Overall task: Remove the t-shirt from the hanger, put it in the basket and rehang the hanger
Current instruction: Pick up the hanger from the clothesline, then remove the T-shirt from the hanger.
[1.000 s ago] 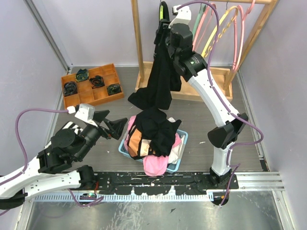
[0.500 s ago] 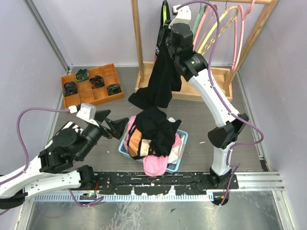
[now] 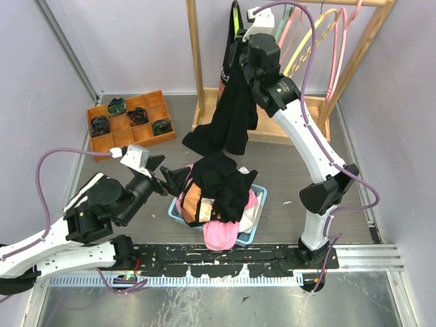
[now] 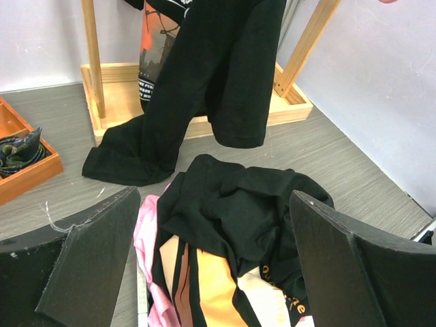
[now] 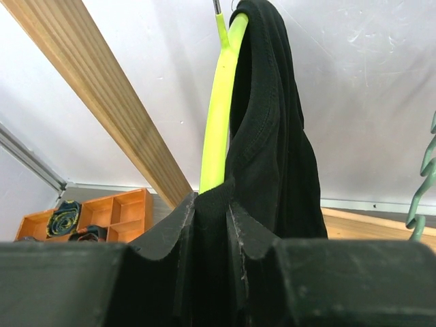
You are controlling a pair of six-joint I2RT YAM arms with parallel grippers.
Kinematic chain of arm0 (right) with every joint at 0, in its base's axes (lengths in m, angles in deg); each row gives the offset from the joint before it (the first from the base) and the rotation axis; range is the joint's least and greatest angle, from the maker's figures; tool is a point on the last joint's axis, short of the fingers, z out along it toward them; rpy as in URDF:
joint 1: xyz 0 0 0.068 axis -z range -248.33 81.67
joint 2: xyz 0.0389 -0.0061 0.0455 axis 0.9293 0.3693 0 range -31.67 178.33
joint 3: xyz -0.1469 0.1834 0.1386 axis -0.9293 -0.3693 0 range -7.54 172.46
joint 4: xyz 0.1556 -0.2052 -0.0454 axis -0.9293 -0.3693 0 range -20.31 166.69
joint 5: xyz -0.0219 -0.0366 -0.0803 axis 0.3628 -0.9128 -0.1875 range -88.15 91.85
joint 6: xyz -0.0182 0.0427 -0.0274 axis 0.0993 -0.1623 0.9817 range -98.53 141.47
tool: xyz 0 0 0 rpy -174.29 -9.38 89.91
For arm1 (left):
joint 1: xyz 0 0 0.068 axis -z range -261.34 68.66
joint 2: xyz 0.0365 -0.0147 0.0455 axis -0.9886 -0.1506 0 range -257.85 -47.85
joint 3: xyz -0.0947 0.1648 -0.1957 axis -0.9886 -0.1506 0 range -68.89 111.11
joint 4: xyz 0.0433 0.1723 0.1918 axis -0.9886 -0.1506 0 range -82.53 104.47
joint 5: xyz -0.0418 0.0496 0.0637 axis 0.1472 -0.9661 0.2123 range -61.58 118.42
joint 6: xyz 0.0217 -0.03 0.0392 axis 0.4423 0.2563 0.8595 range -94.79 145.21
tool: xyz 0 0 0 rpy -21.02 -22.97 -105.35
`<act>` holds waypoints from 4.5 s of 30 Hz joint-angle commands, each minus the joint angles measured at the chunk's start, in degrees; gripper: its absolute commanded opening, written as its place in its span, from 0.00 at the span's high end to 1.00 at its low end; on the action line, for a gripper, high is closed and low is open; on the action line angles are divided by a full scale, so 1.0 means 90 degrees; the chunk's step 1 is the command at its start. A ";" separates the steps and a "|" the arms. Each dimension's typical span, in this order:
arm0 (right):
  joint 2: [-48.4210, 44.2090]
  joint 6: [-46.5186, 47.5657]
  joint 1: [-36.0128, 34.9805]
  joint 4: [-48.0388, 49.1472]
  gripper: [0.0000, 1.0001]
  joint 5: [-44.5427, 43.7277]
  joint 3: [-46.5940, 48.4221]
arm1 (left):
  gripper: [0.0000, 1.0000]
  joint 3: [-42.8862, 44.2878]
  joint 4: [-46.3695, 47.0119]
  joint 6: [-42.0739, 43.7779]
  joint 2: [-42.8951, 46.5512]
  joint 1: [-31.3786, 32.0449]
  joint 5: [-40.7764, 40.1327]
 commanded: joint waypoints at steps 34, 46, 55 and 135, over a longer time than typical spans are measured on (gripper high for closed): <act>-0.4113 0.0419 -0.0105 0.1643 0.99 0.1667 -0.4053 | 0.02 0.2426 0.1076 0.1571 -0.2238 -0.0465 0.0688; -0.6070 -0.0020 -0.0137 0.2343 0.99 0.2239 -0.6321 | 0.00 0.3267 0.1833 0.1119 -0.3831 -0.1905 0.2060; -0.6717 -0.0239 -0.0145 0.2404 0.99 0.2697 -0.7113 | 0.04 0.3795 0.2672 0.1102 -0.5018 -0.2379 0.2759; -0.7159 -0.0121 -0.0153 0.2338 0.99 0.2442 -0.7790 | 0.06 0.4438 0.3070 0.1346 -0.5524 -0.2570 0.5801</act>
